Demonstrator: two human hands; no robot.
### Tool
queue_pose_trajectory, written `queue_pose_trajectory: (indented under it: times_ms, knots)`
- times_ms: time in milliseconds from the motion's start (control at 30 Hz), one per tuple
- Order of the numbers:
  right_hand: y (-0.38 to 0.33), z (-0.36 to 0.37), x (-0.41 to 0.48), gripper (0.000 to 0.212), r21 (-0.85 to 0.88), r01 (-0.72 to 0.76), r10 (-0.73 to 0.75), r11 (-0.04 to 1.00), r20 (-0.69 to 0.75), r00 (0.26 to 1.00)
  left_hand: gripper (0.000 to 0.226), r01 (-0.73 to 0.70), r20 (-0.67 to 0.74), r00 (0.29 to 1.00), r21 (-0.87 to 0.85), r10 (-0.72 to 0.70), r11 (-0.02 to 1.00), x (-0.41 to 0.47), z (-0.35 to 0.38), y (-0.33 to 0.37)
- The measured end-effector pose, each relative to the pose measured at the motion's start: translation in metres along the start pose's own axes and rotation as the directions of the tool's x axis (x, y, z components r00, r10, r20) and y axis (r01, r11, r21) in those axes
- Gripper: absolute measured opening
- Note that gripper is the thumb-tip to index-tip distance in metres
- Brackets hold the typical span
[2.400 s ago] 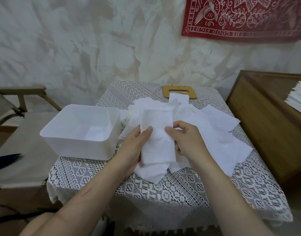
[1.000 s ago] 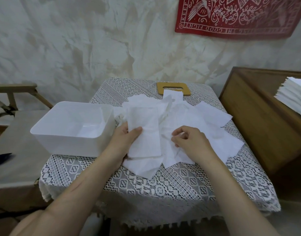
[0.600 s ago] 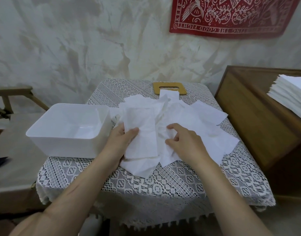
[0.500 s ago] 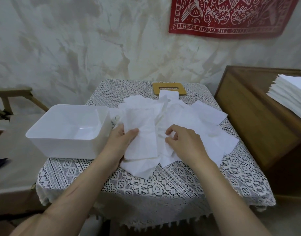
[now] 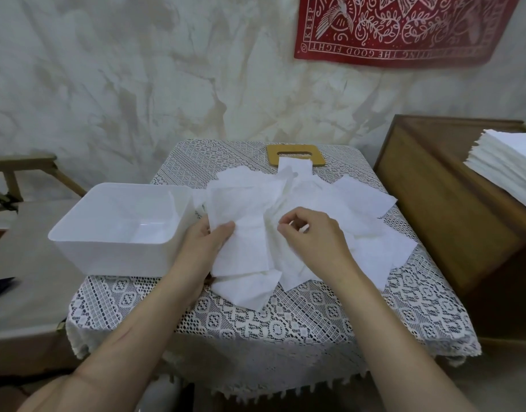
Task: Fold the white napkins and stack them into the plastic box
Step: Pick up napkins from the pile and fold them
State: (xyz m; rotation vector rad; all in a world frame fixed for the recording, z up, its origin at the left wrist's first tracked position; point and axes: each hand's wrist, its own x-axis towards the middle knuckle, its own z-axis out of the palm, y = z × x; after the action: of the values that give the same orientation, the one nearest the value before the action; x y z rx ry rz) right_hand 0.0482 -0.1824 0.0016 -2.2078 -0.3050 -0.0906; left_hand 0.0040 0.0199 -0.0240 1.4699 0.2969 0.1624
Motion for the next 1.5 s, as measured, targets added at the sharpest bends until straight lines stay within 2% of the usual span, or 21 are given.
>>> queue_pose_trajectory:
  times_ms: [100,300,433,533,600,700,767,800,867,933,1033,1133,1333,1433,1500]
  knots:
    - [0.013,0.001,0.001,0.018,-0.108,-0.036,0.041,0.994,0.046,0.998,0.017,0.001,-0.022,1.0,0.039,-0.001,0.999,0.001,0.0,-0.001]
    - [0.032,-0.016,0.007,0.019,-0.271,-0.095,0.078,0.958,-0.073,0.994,0.021,0.014,-0.015,1.0,0.033,-0.014,0.999,0.0,0.003,0.0]
    - [0.034,-0.021,0.01,0.039,-0.279,-0.176,0.152,0.944,-0.108,0.983,0.022,0.013,-0.01,1.0,0.031,-0.013,0.999,0.0,0.004,0.0]
    - [0.035,-0.027,0.011,0.046,-0.261,-0.216,0.198,0.941,-0.093,0.976,0.021,0.015,-0.011,1.0,0.029,-0.015,0.999,-0.001,0.004,0.0]
    - [0.036,-0.034,0.012,0.042,-0.237,-0.241,0.233,0.941,-0.064,0.97,0.02,0.018,-0.009,1.0,0.022,-0.018,1.0,-0.001,0.004,0.0]
    - [0.039,-0.044,0.014,0.023,-0.153,-0.279,0.279,0.948,-0.021,0.96,0.018,0.018,-0.005,1.0,0.012,-0.018,1.0,-0.002,0.005,0.001]
    - [0.041,-0.048,0.014,0.014,-0.103,-0.239,0.239,0.966,-0.011,0.971,0.017,0.016,0.002,1.0,0.008,-0.016,1.0,-0.003,0.005,0.002]
    - [0.041,-0.049,0.014,0.019,-0.074,-0.196,0.195,0.978,-0.016,0.981,0.017,0.015,0.004,1.0,0.006,-0.015,1.0,-0.004,0.005,0.002]
    - [0.037,-0.054,0.014,0.022,0.002,-0.091,0.091,0.996,-0.064,0.994,0.017,0.015,0.008,1.0,0.001,-0.015,1.0,-0.004,0.005,0.003]
    - [0.027,-0.06,0.014,0.016,0.144,0.003,0.019,0.99,-0.151,0.988,0.018,0.016,0.012,1.0,-0.007,-0.016,1.0,-0.004,0.004,0.003]
    - [0.019,-0.068,0.015,0.011,0.312,0.074,0.031,0.947,-0.319,0.947,0.019,0.012,0.01,1.0,-0.028,-0.012,1.0,-0.003,0.005,0.004]
    - [0.031,-0.067,0.017,0.012,0.436,0.004,0.177,0.9,-0.372,0.911,0.019,0.001,0.011,1.0,-0.037,-0.001,0.999,-0.003,0.005,0.002]
    - [0.079,-0.068,0.024,0.025,0.309,-0.189,0.314,0.932,-0.427,0.848,0.019,0.004,0.015,1.0,-0.028,-0.003,1.0,-0.003,0.006,0.0]
    - [0.089,-0.078,0.025,0.02,0.328,-0.223,0.359,0.918,-0.452,0.816,0.02,0.002,0.012,1.0,-0.024,-0.002,1.0,-0.002,0.006,-0.001]
    - [0.094,-0.086,0.025,0.016,0.344,-0.245,0.382,0.906,-0.419,0.824,0.021,0.002,0.017,1.0,-0.025,-0.001,1.0,-0.001,0.006,-0.002]
